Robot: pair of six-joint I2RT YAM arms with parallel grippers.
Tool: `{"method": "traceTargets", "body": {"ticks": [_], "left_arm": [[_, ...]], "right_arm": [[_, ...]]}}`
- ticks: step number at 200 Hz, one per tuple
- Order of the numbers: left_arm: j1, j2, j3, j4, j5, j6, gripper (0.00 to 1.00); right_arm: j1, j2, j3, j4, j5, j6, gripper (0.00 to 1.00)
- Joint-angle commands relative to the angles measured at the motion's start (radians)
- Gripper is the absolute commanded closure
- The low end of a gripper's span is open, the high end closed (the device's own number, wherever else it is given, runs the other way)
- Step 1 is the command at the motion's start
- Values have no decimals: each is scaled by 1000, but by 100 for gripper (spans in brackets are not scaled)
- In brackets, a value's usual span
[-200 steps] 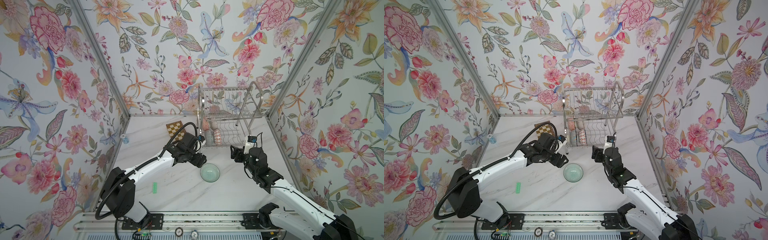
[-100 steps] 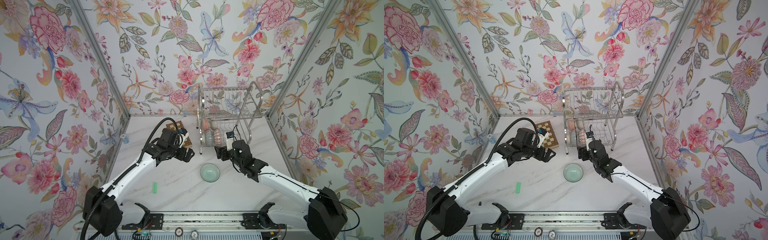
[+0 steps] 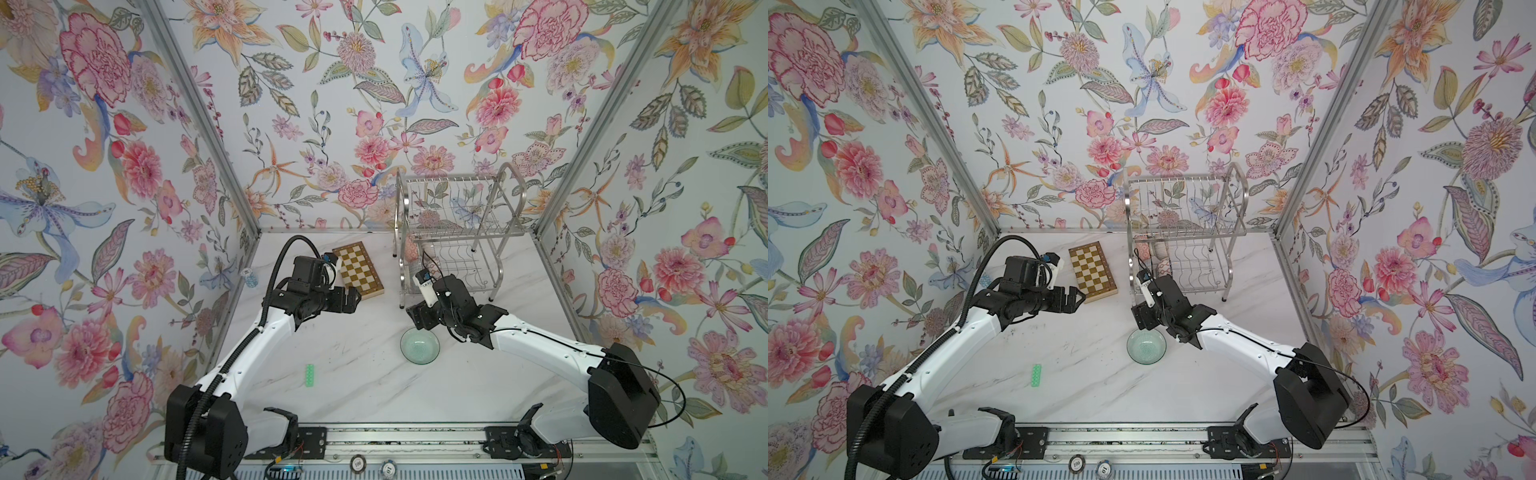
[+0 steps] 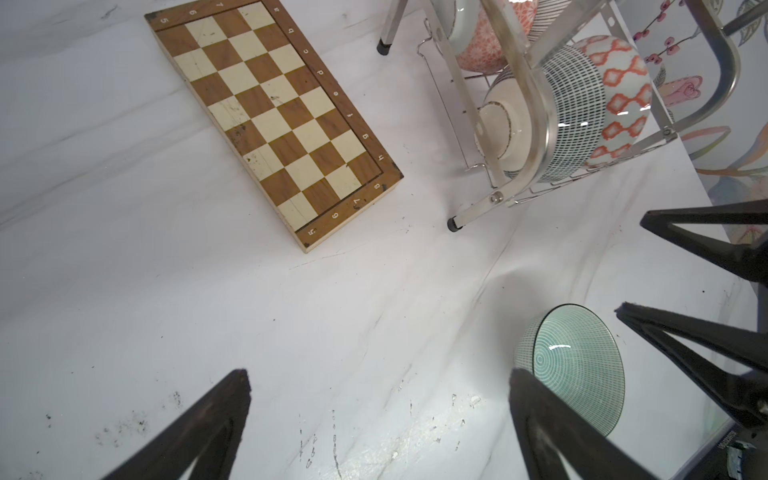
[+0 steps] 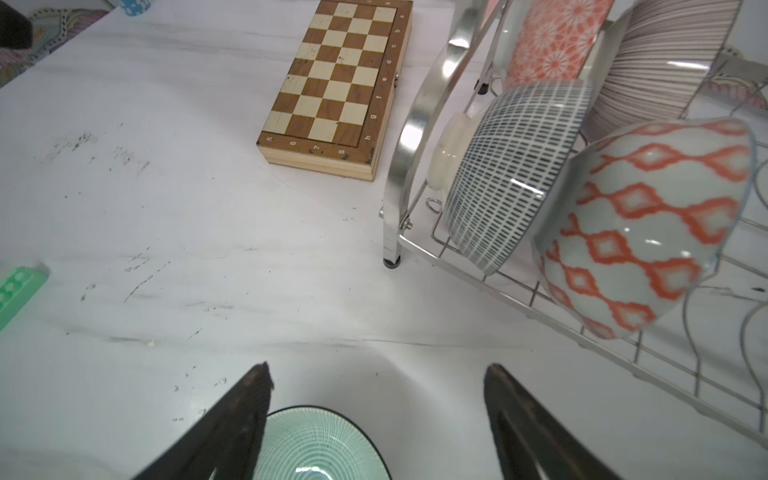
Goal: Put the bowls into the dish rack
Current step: 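Open the left gripper and withdraw it while the right gripper moves over the green bowl, then lower the right gripper and close it on the green bowl's rim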
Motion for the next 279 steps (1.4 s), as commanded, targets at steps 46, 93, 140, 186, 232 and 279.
{"method": "traceTargets", "body": {"ticks": [46, 93, 140, 186, 232, 279], "left_arm": [[68, -30, -32, 80, -69, -35, 1], [80, -62, -52, 92, -144, -37, 1], [89, -69, -39, 62, -241, -40, 1], [102, -82, -34, 46, -257, -53, 1], [115, -151, -58, 68, -286, -62, 1], [149, -196, -66, 81, -273, -82, 1]], "right_arm": [[70, 33, 104, -240, -25, -10, 19], [126, 73, 184, -392, -27, 70, 20], [186, 121, 254, -507, 8, 197, 22], [246, 198, 317, -582, 78, 304, 26], [289, 264, 346, -618, 121, 392, 30], [343, 373, 427, -712, 206, 437, 33]]}}
